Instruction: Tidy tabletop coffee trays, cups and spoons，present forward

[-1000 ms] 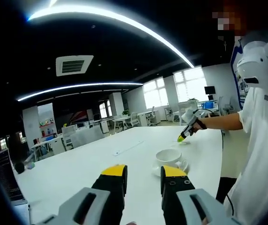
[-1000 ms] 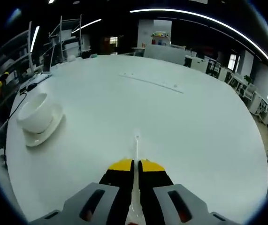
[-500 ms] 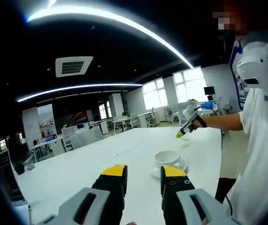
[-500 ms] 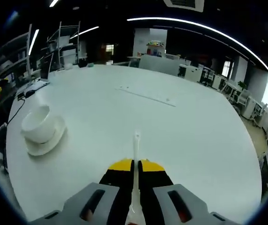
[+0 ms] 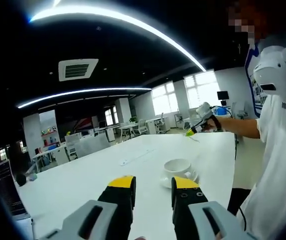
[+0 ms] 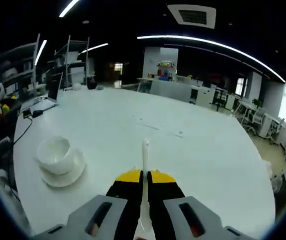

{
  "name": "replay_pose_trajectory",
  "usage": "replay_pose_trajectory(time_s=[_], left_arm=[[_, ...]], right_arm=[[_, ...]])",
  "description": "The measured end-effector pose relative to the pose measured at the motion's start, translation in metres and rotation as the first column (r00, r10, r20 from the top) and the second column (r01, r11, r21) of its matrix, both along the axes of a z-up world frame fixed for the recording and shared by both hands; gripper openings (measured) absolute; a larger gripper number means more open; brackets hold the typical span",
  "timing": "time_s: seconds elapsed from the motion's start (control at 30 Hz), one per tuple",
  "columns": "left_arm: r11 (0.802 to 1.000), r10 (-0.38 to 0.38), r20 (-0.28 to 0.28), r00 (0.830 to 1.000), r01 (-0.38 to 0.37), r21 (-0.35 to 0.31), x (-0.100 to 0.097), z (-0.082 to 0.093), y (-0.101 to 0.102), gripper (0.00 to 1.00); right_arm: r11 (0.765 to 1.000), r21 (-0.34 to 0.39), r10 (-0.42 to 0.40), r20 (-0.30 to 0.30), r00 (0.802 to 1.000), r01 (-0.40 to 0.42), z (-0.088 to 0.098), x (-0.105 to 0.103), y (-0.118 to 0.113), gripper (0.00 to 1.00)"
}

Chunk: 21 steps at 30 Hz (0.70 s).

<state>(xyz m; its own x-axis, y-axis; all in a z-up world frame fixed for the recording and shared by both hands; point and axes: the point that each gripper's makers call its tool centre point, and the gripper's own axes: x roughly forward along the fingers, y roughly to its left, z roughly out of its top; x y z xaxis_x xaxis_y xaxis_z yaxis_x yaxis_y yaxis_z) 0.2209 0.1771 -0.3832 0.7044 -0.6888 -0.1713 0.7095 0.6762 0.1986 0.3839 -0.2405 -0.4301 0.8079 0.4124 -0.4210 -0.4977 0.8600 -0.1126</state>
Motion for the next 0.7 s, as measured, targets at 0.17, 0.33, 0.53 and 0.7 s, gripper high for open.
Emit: replay_pose_trajectory(time_s=[0.17, 0.33, 0.53, 0.7], left_arm=[[1.0, -0.005, -0.004, 1.0, 0.005, 0.017, -0.002, 0.001, -0.001, 0.3], [1.0, -0.007, -0.002, 1.0, 0.007, 0.027, -0.003, 0.001, -0.003, 0.3], [1.0, -0.012, 0.0, 1.0, 0.012, 0.026, -0.003, 0.002, -0.007, 0.3], [0.999, -0.023, -0.003, 1.0, 0.023, 0.028, -0.005, 0.0, -0.011, 0.3]], right_arm=[[0.996, 0.066, 0.056, 0.062, 0.996, -0.06, 0.032, -0.007, 0.031, 0.05], [0.989, 0.098, 0.102, 0.12, 0.988, -0.113, 0.051, -0.013, 0.061, 0.05], [0.965, 0.175, 0.172, 0.153, 0.973, -0.198, 0.057, -0.02, 0.105, 0.05], [0.94, 0.233, 0.21, 0.175, 0.962, -0.248, 0.056, -0.027, 0.139, 0.05]])
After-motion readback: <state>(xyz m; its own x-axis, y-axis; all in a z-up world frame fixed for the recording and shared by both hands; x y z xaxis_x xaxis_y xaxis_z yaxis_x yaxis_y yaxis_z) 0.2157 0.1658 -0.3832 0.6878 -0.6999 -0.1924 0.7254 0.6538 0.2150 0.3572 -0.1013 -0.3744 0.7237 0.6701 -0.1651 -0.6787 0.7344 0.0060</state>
